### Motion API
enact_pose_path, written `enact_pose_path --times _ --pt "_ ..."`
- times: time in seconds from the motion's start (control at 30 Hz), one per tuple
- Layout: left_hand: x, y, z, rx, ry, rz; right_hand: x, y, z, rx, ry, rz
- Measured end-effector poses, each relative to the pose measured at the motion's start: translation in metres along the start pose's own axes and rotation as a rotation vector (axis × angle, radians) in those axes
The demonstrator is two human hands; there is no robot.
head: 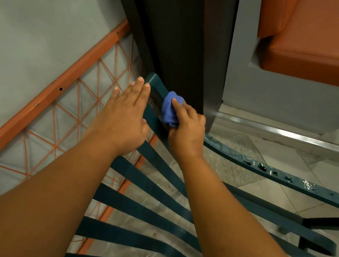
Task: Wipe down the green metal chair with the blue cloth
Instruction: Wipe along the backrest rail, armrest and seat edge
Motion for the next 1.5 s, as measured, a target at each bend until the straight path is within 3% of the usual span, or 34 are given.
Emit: enact_pose_path --times 0.13,0.4,0.6,0.8,1.0,1.2,1.27,1.4,1.5 --pt "-0.001 0.001 -0.003 0.003 -0.004 0.002 -0.004 0.018 -0.008 -0.133 -0.120 -0.081" --pt "0.000 0.002 -0.003 0.012 -0.012 -0.008 0.009 -0.012 -0.030 0.274 -0.046 -0.039" --pt "0.000 0.002 -0.004 0.035 -0.012 -0.013 -0.010 -0.005 -0.034 0.288 -0.286 0.004" --pt "0.000 0.000 -0.003 0.050 -0.019 -0.019 0.026 -0.001 -0.056 0.289 -0.014 -0.048" --pt "0.000 -0.001 -0.002 0.022 -0.012 -0.005 0.003 0.005 -0.072 0.357 -0.275 -0.042" --pt "0.001 -0.002 -0.002 0.026 -0.010 0.001 0.025 0.009 -0.084 0.366 -0.063 -0.037" --pt "0.000 -0.002 -0.001 0.019 -0.014 -0.002 0.018 0.013 -0.090 0.420 -0.095 -0.034" --pt "-0.002 -0.003 -0.001 -0.001 -0.014 0.012 -0.004 0.010 -0.075 0.378 -0.346 -0.006" --pt "-0.001 -0.001 -0.002 -0.030 -0.018 0.017 0.005 0.003 -0.062 0.247 -0.190 0.004"
Point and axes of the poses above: each hand's wrist, its own x-axis away from the middle knuckle, its own y-axis out of the back of the hand, z = x × y, the point moved 8 cm from there along -x, towards the middle knuckle, and after that the axes turned 15 degrees about -y, right-handed, at the moved point
